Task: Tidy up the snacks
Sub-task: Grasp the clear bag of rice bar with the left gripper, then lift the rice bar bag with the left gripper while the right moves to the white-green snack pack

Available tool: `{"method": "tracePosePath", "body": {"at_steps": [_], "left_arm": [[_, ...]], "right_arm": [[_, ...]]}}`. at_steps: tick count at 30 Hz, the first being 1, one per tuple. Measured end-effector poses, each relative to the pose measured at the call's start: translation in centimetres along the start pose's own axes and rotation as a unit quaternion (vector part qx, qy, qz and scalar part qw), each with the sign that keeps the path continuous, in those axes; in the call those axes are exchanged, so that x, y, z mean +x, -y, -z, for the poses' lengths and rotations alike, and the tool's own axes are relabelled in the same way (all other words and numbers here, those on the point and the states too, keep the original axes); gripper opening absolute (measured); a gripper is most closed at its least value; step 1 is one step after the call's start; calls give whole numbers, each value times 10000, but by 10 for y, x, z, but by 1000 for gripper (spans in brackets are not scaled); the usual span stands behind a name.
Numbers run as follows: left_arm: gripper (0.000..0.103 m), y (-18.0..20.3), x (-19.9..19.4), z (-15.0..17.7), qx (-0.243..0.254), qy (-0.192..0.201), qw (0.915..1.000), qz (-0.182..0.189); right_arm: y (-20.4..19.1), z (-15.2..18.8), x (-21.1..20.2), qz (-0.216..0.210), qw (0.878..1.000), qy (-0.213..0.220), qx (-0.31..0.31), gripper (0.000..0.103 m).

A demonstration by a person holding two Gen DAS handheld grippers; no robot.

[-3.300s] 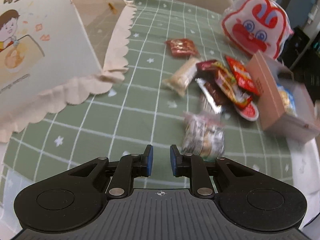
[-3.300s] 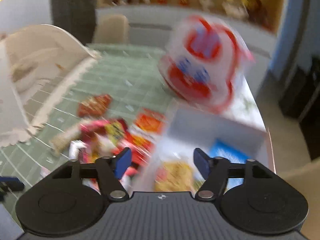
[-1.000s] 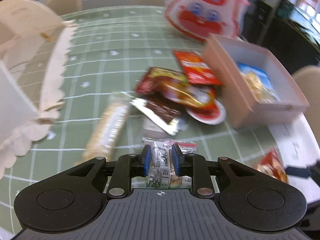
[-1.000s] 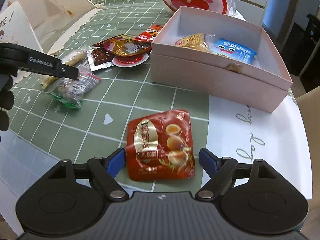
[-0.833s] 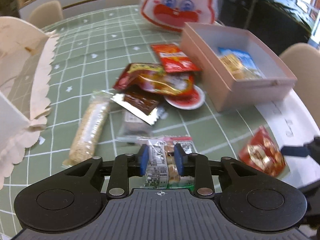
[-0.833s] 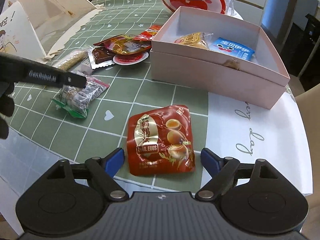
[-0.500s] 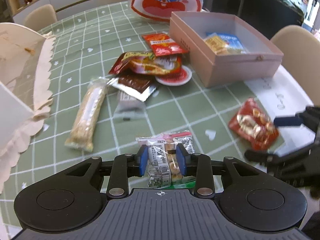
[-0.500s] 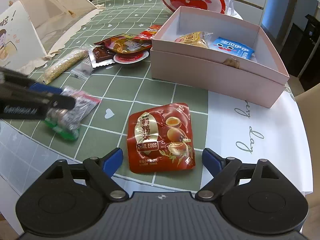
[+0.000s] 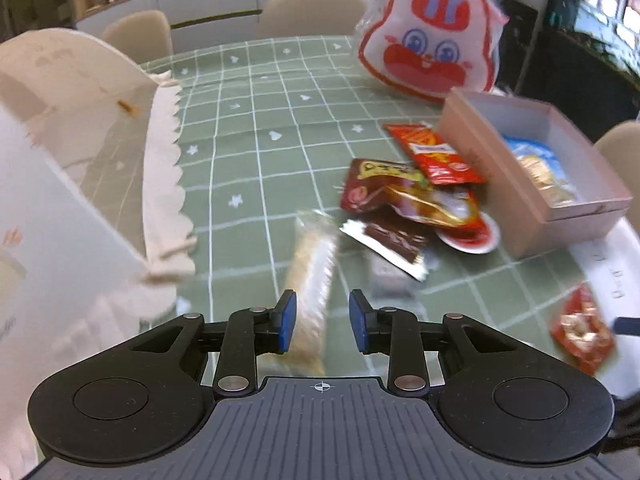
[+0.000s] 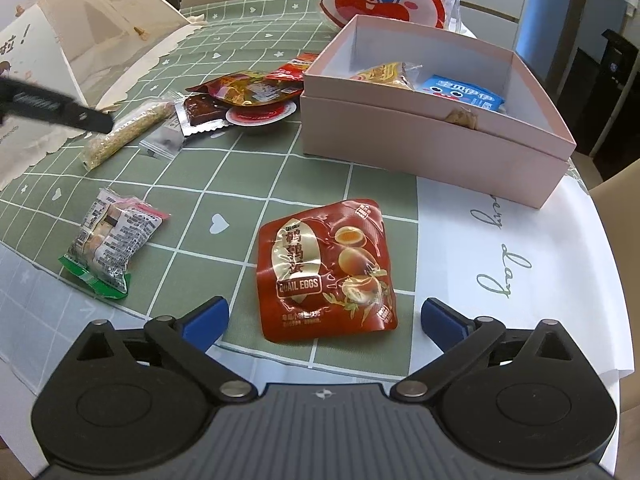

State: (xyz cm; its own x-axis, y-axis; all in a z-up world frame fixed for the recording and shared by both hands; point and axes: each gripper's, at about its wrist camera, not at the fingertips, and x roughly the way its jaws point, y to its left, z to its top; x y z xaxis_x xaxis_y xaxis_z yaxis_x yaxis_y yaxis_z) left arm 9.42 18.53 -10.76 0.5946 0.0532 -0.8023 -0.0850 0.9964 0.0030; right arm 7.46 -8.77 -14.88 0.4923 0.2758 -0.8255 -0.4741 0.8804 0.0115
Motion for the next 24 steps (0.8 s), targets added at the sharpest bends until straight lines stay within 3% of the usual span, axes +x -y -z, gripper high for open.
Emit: {"method": "tracePosePath", "body": {"at_steps": [4, 7, 10, 14, 21, 23, 24], "left_arm": [[40, -3, 30, -10, 422, -358, 9982, -235], [39, -8, 46, -14, 314, -472, 9982, -169], [39, -13, 53, -18, 39, -335, 9994, 17], [36, -12, 53, -18, -70, -314, 9995, -8], [34, 6, 10, 31, -327, -434, 9985, 61], [34, 10, -6, 50, -472, -520, 9975, 72], [34, 11, -15, 61, -592, -546, 9967, 66]], "right_arm": [[0, 1, 0, 20, 10000, 16, 8, 103], [0, 2, -1, 15, 10000, 44, -2, 103], [-1, 6, -2, 14, 9999, 126, 15, 103], [-1, 10, -5, 52, 9999, 142, 77, 103], [3, 4, -5, -180, 9994, -54, -298, 103], [2, 1, -9, -147, 9989, -73, -432, 93], [1, -1, -13, -93, 9987, 5, -507, 92]]}}
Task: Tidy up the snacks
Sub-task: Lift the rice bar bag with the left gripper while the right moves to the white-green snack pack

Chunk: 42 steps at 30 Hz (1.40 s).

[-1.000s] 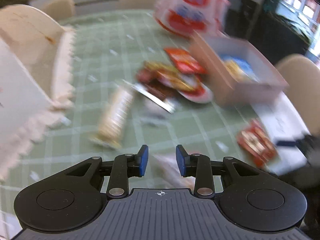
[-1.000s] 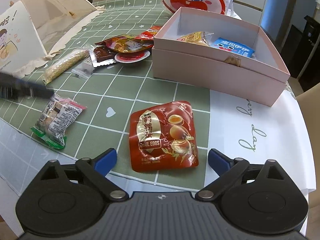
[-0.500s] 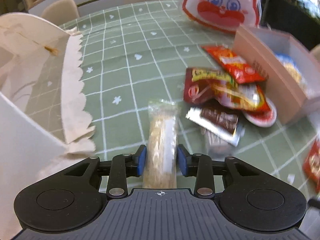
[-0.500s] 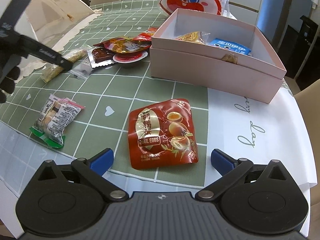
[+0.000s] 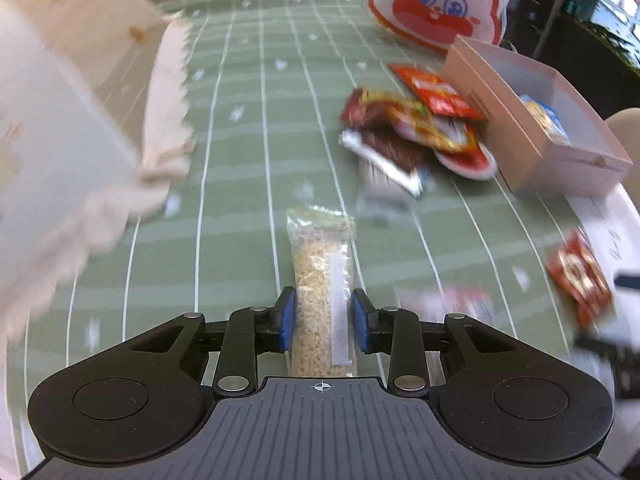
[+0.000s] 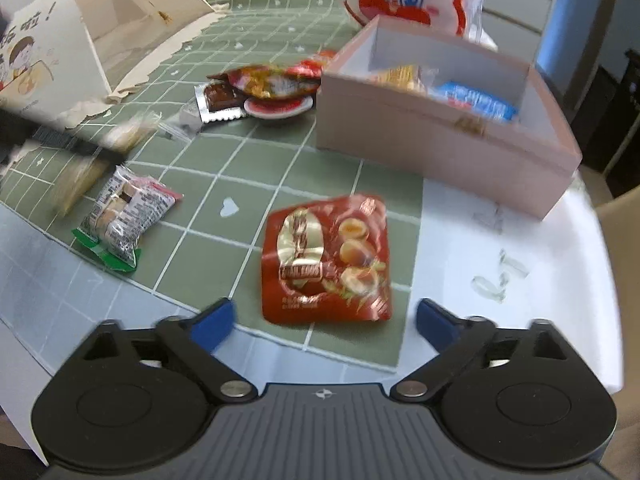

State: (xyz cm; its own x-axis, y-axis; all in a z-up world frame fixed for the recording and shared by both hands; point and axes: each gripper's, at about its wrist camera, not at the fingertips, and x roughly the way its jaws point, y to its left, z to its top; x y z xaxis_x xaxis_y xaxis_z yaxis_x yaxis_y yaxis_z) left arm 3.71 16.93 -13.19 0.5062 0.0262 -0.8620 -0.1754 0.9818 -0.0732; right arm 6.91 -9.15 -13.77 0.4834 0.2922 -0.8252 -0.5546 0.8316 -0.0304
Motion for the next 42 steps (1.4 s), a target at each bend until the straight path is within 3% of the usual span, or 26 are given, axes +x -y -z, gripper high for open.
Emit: {"method": "tracePosePath", "body": {"at_steps": [3, 5, 8, 10, 16, 21, 24, 27, 32, 36, 42], "left_arm": [[34, -2, -18, 27, -352, 0, 9993, -107], [34, -6, -28, 42, -653, -2, 9976, -222], [34, -14, -37, 55, -1059, 34, 9939, -302], [34, -15, -41, 60, -1147, 48, 9929, -318], [35, -14, -48, 72, -1228, 121, 9919, -300], [36, -20, -51, 77, -1621, 181, 9864, -184], [36, -21, -51, 78, -1495, 180, 9885, -118], [36, -18, -50, 77, -1294, 141, 9914, -137], [36, -6, -48, 76, -928, 114, 9950, -356], [36, -4, -50, 80, -781, 144, 9961, -383], [35, -10, -51, 83, -1009, 236, 9942, -272]], "right_arm": [[-8, -9, -16, -43, 9992, 325, -212, 92], [-18, -20, -21, -302, 9985, 373, -256, 92], [-41, -39, -13, -853, 9961, 163, -170, 92], [-59, -50, 0, -986, 9951, -5, -62, 92], [-108, -63, 27, -1029, 9934, 86, -491, 92], [-101, -51, 21, -812, 9935, 114, -794, 91], [-84, -42, 13, -737, 9934, 82, -874, 91], [-75, -45, 9, -935, 9940, -23, -564, 91], [-92, -63, 26, -1083, 9938, -241, 99, 91], [-104, -63, 36, -1093, 9936, -243, -136, 90], [-82, -43, 23, -847, 9951, -183, -472, 90]]}}
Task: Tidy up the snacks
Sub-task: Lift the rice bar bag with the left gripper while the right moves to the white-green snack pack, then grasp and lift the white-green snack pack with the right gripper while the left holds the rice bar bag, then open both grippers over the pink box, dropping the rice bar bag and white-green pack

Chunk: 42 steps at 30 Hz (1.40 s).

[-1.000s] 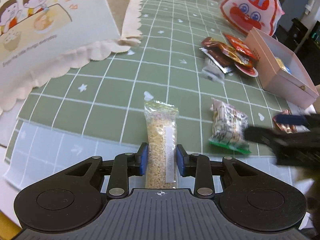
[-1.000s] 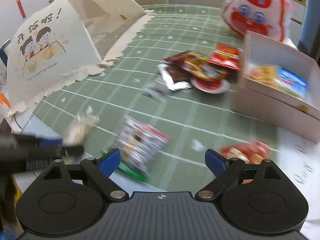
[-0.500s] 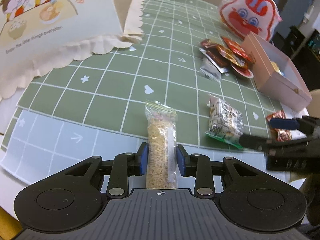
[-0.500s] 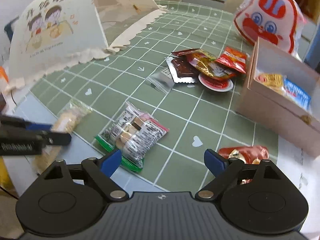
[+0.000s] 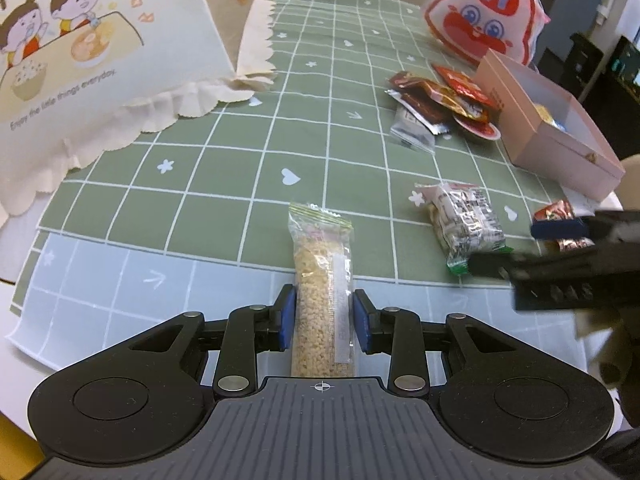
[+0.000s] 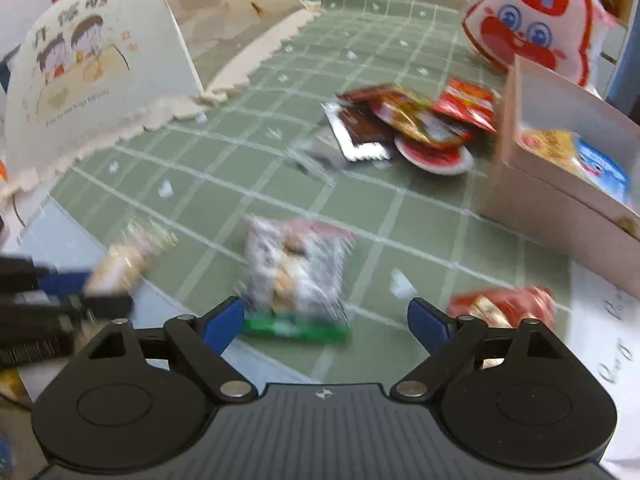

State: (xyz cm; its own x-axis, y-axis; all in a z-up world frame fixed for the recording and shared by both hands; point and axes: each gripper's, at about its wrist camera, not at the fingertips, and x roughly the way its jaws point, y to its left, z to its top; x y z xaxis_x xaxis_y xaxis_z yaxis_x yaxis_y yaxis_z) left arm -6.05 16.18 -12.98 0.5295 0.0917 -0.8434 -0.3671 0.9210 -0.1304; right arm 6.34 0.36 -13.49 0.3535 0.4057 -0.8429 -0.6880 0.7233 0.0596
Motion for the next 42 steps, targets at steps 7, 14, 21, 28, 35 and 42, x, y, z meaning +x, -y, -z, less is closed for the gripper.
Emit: {"method": "tracePosePath", "body": {"at_steps": [7, 14, 21, 28, 35, 42], "left_arm": [[35, 0, -1, 0, -45, 16, 10000, -3], [35, 0, 0, -2, -101, -26, 9999, -41], [33, 23, -3, 2, 161, -294, 9991, 252], [33, 111, -38, -28, 779, -261, 9802, 1802], [33, 199, -65, -158, 1189, 1201, 9581, 2312], [33, 262, 18, -256, 602, 817, 9708, 2176]], "right_arm": [[-5, -6, -9, -215, 9989, 329, -241, 90], [-23, -20, 13, -106, 9993, 155, -318, 60], [15, 1, -36, -333, 9989, 88, -310, 58], [94, 21, -125, 312, 9976, 610, -5, 58], [164, 4, -218, 1236, 9726, 1834, 720, 58], [200, -10, -254, 1453, 9527, 2320, 1323, 58]]}}
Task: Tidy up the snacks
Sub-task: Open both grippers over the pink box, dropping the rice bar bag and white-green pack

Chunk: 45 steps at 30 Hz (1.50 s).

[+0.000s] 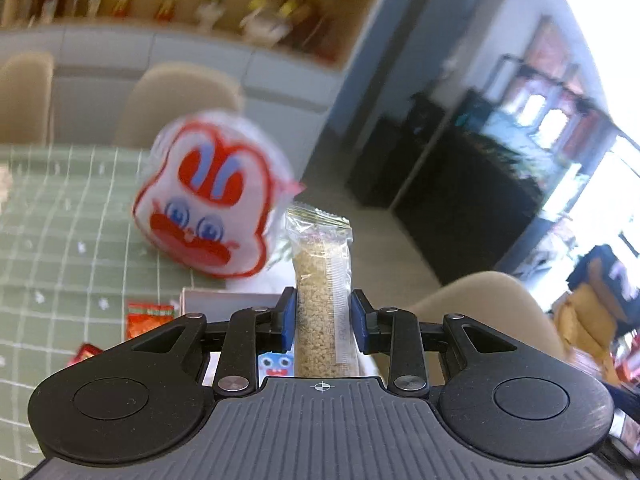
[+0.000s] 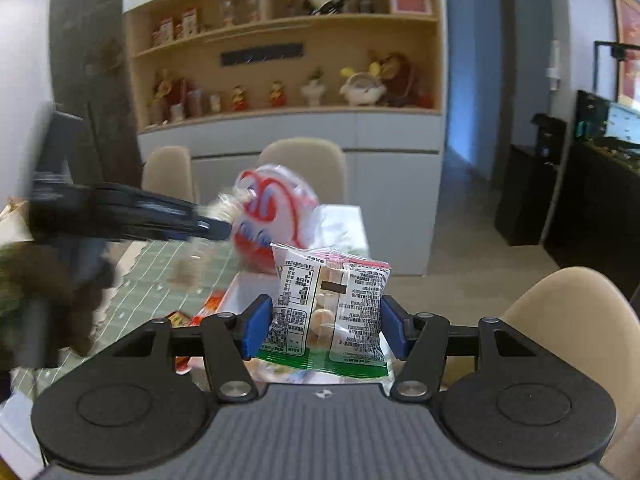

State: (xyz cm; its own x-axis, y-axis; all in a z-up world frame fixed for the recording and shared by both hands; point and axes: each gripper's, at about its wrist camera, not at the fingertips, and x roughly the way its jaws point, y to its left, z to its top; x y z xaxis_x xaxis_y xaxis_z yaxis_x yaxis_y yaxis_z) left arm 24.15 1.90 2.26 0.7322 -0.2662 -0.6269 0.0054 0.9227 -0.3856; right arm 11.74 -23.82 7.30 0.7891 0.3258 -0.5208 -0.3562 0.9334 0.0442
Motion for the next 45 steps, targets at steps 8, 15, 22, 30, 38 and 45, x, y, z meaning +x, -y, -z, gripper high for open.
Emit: {"method": "tracePosePath", "body": {"at_steps": [8, 15, 22, 30, 38, 45], "left_arm": [[34, -50, 115, 53, -631, -1227, 9902, -216], [34, -67, 31, 66, -833, -111, 9962, 243], [34, -90, -53, 138, -402, -332, 9978, -409], [34, -150, -112, 207, -1228, -575, 9832, -1221], [34, -185, -129, 225, -1597, -526, 9772, -1294], [34, -188, -128, 219, -1534, -481, 9830, -886]], "right_arm": [[12, 14, 17, 303, 9991, -300, -82, 58], [4, 20, 70, 153, 9961, -864, 23, 58], [-28, 17, 166, -321, 9872, -1551, 176, 58], [-63, 26, 270, -121, 9744, -2226, -297, 61], [-127, -5, 249, -668, 9771, -1958, -506, 61], [-205, -10, 317, -835, 9517, -2894, -595, 45]]}}
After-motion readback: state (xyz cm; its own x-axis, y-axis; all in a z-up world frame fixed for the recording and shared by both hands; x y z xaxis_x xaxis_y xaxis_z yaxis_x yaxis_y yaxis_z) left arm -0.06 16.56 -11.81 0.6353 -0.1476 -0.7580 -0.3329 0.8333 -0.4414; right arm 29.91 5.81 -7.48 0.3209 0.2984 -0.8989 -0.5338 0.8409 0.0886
